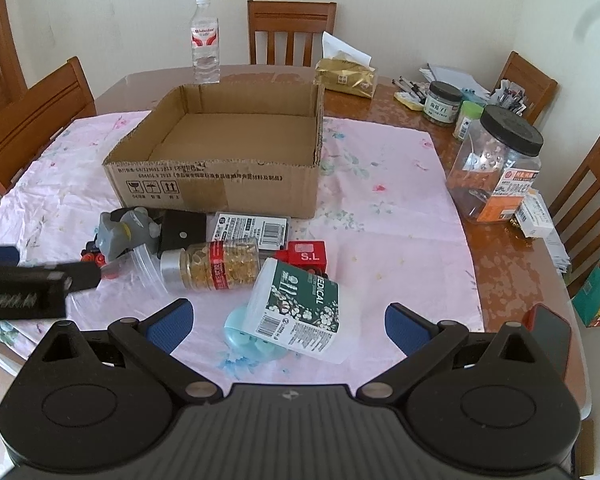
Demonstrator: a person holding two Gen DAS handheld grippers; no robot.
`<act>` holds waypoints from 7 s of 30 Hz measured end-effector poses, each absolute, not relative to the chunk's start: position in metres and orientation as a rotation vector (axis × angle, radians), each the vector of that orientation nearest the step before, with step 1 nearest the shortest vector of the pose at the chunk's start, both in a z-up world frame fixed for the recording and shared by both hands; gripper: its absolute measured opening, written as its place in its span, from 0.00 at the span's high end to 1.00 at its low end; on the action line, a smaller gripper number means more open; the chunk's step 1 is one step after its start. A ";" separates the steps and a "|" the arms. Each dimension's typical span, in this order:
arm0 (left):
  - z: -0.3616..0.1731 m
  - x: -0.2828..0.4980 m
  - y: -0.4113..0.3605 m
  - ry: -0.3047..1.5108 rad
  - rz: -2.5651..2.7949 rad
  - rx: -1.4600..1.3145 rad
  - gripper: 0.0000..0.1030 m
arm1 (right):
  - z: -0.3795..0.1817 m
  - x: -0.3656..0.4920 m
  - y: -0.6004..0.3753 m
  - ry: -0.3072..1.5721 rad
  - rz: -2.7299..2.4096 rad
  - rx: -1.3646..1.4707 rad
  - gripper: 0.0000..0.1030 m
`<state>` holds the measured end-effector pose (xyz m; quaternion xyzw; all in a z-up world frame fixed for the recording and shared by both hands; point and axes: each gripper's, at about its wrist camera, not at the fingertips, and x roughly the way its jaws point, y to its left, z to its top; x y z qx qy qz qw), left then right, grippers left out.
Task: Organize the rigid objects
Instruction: 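Grasp the clear plastic jar with the left tool while the right tool approaches the green MEDICAL box, then close the right tool on the green MEDICAL swab box while the left tool holds the jar, then carry the jar and swab box into the cardboard box and release both tools, then move both tools back over the remaining items on the cloth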
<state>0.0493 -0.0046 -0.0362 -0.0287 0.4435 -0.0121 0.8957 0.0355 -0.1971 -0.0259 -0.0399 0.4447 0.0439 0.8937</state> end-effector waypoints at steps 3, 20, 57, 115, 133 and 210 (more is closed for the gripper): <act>-0.048 0.067 -0.004 0.929 -0.004 -0.047 0.00 | -0.028 0.037 -0.197 0.920 0.097 -0.086 0.00; -0.090 0.103 -0.007 0.986 0.012 -0.013 0.00 | -0.038 0.050 -0.195 0.931 0.129 -0.096 0.00; -0.129 0.071 0.044 1.139 0.003 -0.002 0.00 | -0.087 0.099 -0.234 1.145 -0.023 -0.055 0.00; -0.093 0.075 0.038 1.022 0.031 0.048 0.11 | -0.100 0.119 -0.251 1.146 0.254 -0.308 0.16; 0.003 0.149 0.016 0.877 -0.138 0.106 0.11 | -0.003 0.163 -0.235 0.918 0.404 -0.244 0.16; -0.049 0.114 0.044 0.886 0.065 -0.025 0.01 | -0.027 0.225 -0.190 0.897 0.332 -0.159 0.00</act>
